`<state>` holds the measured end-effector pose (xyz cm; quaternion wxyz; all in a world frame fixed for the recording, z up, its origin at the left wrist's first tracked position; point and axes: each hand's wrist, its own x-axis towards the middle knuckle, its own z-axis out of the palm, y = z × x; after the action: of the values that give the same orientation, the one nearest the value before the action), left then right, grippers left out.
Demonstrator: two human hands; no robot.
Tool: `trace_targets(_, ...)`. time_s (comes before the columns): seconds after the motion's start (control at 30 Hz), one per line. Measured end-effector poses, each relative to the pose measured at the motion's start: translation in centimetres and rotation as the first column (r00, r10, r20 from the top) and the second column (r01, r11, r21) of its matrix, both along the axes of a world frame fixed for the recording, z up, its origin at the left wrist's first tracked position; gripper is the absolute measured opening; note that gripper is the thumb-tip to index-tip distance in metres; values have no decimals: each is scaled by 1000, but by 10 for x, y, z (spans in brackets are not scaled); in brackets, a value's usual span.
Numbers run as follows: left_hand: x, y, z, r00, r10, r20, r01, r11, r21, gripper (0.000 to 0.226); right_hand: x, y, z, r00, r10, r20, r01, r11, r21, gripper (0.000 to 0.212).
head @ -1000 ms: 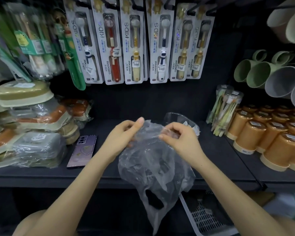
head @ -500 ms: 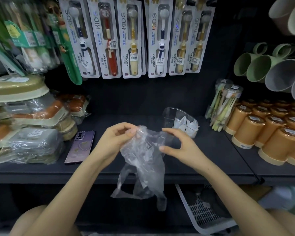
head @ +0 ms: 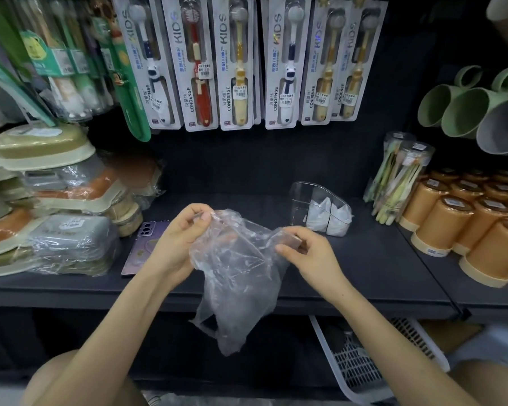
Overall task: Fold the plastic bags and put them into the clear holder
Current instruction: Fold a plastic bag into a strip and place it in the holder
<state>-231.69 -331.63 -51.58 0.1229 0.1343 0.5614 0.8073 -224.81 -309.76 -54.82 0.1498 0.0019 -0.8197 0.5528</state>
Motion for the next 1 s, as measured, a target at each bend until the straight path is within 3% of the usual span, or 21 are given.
trace_targets(0.2, -14, -23, -6, 993, 106, -45, -111, 986, -128, 11, 6, 20, 15, 999, -10, 39, 21, 955, -297, 6)
trace_targets(0.23, -16, -26, -7, 991, 125, -45, -130, 979, -157, 13, 7, 23, 17, 999, -11, 35, 21, 949, -314, 14)
trace_targets(0.33, -22, -29, -11, 985, 173, -5, -169, 956, -239, 14, 9, 32, 22, 1000, 6, 27, 3, 952, -306, 38)
trace_targets(0.47, -31, -30, -5, 984, 175, -33, -176, 922, -346, 11, 9, 33, 32, 999, -12, 53, 23, 978, -205, 28)
trace_targets(0.57, -31, -26, 12, 956, 191, -223, -271, 865, -422, 27, 6, 29, 40, 999, -28, 31, 31, 996, -82, 20)
trace_targets(0.67, -13, 2, 29, 900, -58, -433, -226, 786, -575, 36, 1, 16, 48, 1000, 9, 13, -9, 1000, -5, 8)
trace_targets(0.73, 0, 28, 33, 859, -220, -463, -173, 725, -666, 43, -3, 8, 54, 1000, 28, -3, -28, 999, 34, 7)
trace_targets(0.9, 3, 59, 27, 897, -156, -413, -99, 840, -533, 7, -4, 1, 58, 998, 42, -54, -43, 999, -20, 17)
trace_targets(1.0, -2, 59, 21, 939, -97, -330, -63, 894, -443, 6, 1, 6, 50, 999, 43, -17, -44, 996, -84, 33)
